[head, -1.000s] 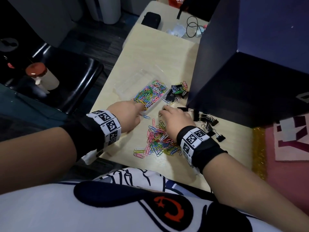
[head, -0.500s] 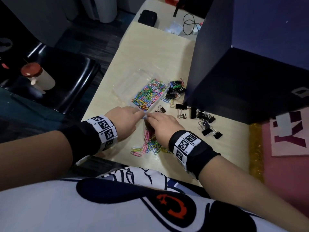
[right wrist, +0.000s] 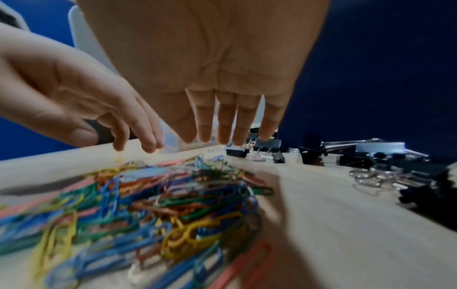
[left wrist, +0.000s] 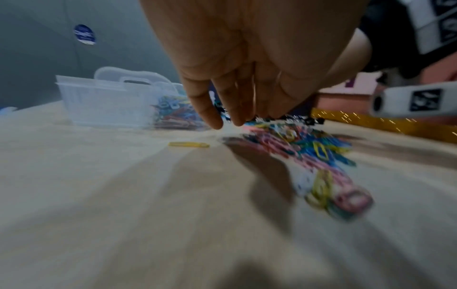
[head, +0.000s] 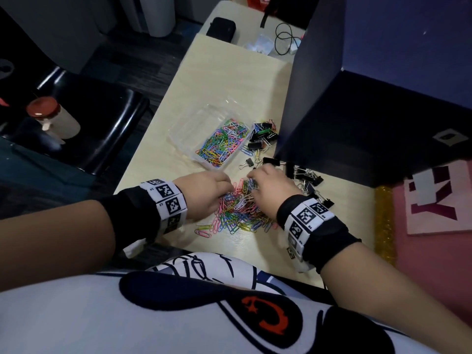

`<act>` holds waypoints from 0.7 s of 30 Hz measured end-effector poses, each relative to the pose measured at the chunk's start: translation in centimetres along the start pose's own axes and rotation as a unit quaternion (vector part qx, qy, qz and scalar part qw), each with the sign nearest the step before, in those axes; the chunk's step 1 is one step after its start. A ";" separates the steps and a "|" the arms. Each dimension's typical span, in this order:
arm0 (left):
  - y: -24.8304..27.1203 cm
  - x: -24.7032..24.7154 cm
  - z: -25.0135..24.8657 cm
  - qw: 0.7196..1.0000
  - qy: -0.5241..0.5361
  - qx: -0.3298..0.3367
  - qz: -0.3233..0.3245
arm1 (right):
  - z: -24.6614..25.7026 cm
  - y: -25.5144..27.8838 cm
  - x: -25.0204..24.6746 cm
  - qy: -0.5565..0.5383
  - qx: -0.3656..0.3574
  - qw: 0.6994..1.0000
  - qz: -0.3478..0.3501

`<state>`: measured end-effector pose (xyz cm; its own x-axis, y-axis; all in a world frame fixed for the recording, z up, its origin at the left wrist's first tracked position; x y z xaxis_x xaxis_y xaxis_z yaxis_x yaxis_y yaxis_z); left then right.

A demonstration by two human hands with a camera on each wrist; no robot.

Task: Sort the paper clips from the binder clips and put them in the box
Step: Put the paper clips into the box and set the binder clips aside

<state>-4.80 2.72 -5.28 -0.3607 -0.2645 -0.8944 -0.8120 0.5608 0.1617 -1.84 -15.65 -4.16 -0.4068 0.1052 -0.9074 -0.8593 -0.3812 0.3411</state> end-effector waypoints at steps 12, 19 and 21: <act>0.0 1.8 -0.7 0.970 -0.154 -0.095 0.161 | -0.6 2.8 1.0 0.010 0.202 0.969 0.140; -2.1 1.4 -1.7 0.985 -0.086 -0.116 0.098 | -0.1 2.3 1.1 -0.077 0.153 0.981 0.090; -2.0 1.3 -1.6 0.987 -0.062 -0.116 0.095 | 0.0 2.6 1.4 -0.081 0.131 0.984 0.087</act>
<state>-4.44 -0.01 -6.13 -0.4697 -0.0663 -0.8803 -0.8236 0.3920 0.4099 -4.63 -16.49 -4.51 -0.5810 0.2124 -0.7857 -0.8139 -0.1581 0.5591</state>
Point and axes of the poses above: each hand's wrist, its own y-axis away from the middle knuckle, its own x-axis out of the palm, z = x × y, the point moved 1 cm from there along -y, towards the middle knuckle, and after that the axes turned 4 degrees about -z, right-handed, at the moved point
